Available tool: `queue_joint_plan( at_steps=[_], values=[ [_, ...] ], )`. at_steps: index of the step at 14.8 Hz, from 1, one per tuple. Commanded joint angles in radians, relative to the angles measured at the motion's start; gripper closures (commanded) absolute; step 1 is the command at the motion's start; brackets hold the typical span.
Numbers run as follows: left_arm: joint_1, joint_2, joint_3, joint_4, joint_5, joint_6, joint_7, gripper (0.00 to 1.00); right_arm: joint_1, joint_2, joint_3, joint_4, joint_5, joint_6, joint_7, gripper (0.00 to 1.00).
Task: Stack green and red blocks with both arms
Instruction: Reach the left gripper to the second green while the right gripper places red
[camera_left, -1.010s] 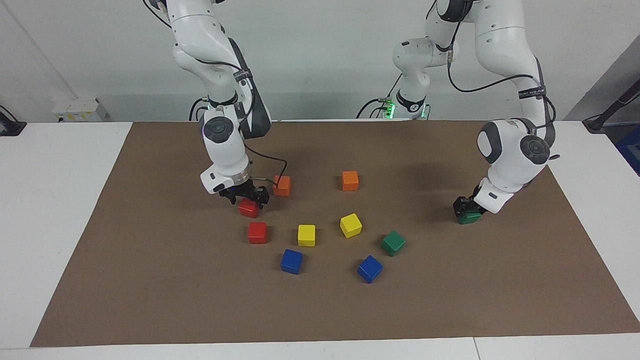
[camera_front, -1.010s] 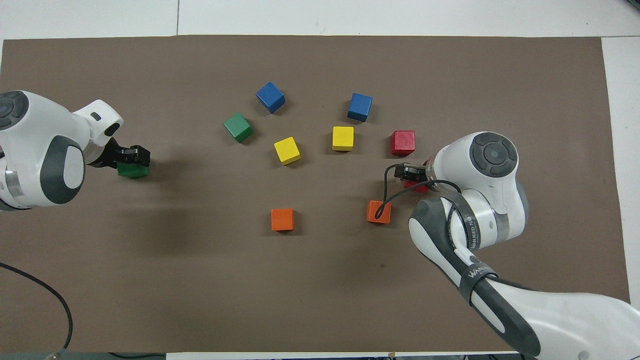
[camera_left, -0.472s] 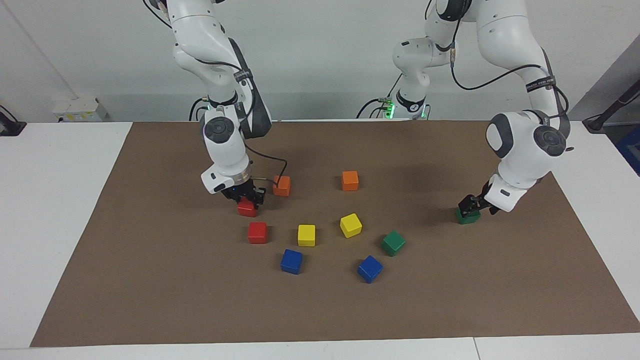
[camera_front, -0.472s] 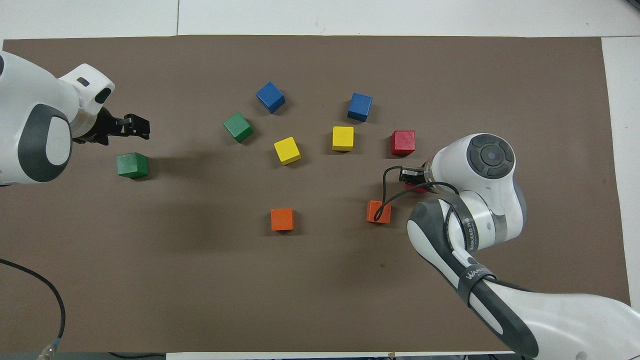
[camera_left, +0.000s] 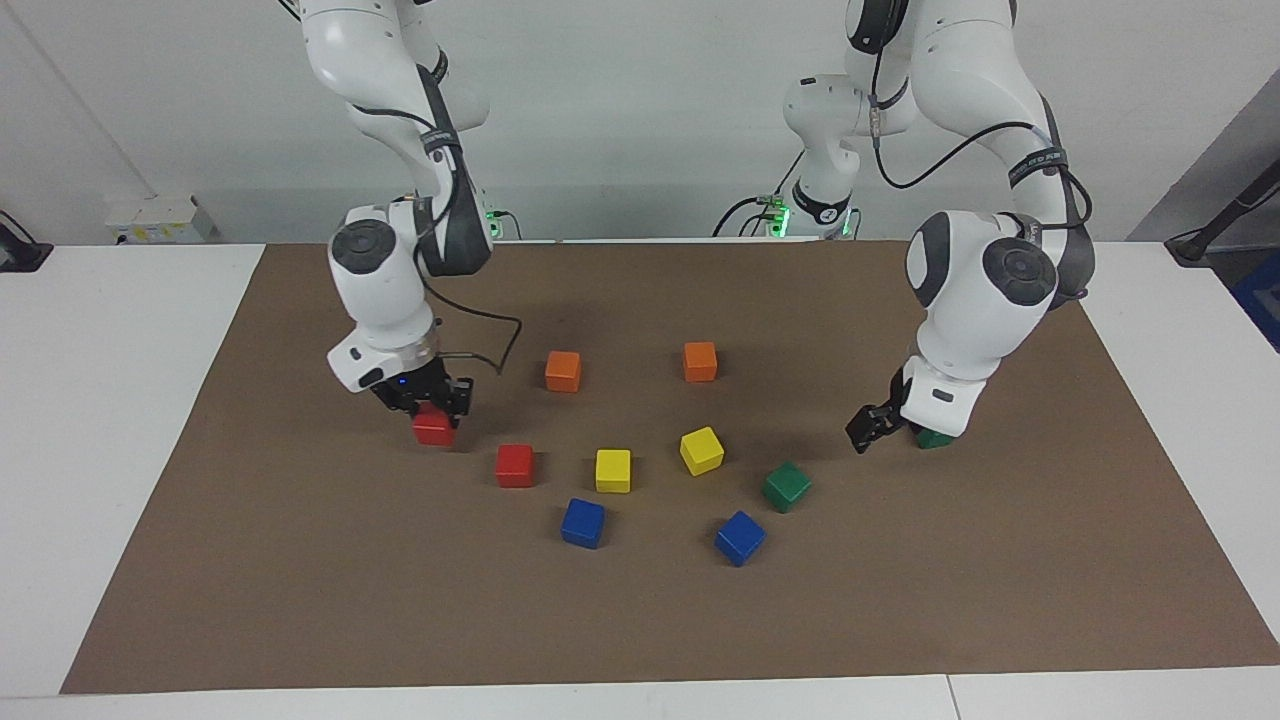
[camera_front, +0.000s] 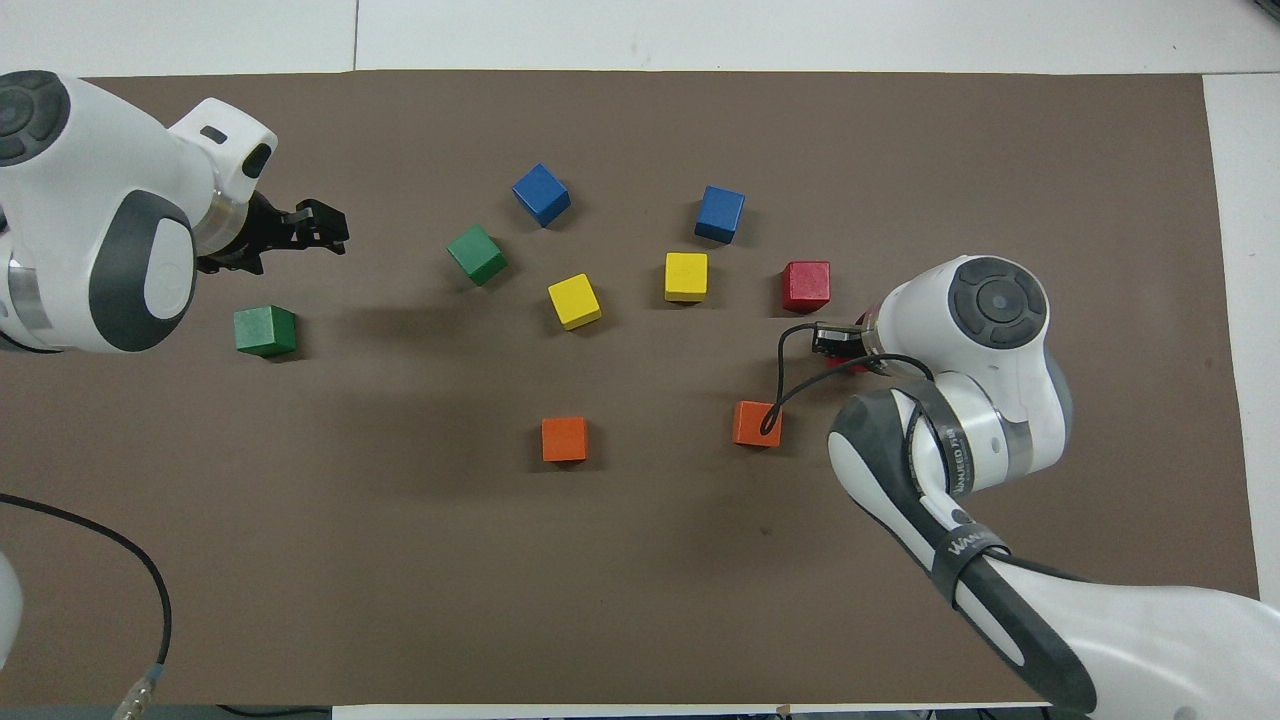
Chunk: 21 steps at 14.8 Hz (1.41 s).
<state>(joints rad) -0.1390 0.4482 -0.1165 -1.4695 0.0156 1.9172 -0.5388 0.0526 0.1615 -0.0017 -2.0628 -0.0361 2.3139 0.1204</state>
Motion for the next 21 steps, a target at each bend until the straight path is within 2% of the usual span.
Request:
queue_joint_plan(
  at_steps=[1, 4, 7, 9, 12, 21],
  values=[
    [-0.089, 0.156, 0.041, 0.19, 0.029, -0.058, -0.172, 0.0, -0.106, -0.016, 0.012, 0.004, -0.015, -0.018, -0.216, 1.0],
    [-0.132, 0.149, 0.061, 0.134, 0.038, 0.018, -0.222, 0.0, -0.134, -0.027, 0.012, -0.033, -0.013, -0.001, -0.246, 1.0],
    [-0.152, 0.15, 0.061, 0.12, 0.044, 0.068, -0.257, 0.0, -0.132, -0.011, 0.012, -0.056, -0.002, 0.005, -0.2, 1.0],
    [-0.168, 0.147, 0.063, 0.075, 0.046, 0.097, -0.283, 0.0, -0.125, 0.0, 0.014, -0.059, 0.001, 0.005, -0.162, 1.0],
    [-0.178, 0.11, 0.063, -0.043, 0.06, 0.192, -0.352, 0.0, -0.12, 0.009, 0.014, -0.083, 0.004, 0.037, -0.134, 1.0],
    [-0.197, 0.07, 0.063, -0.169, 0.058, 0.279, -0.371, 0.0, -0.117, 0.02, 0.014, -0.129, 0.004, 0.093, -0.145, 1.0]
  ],
)
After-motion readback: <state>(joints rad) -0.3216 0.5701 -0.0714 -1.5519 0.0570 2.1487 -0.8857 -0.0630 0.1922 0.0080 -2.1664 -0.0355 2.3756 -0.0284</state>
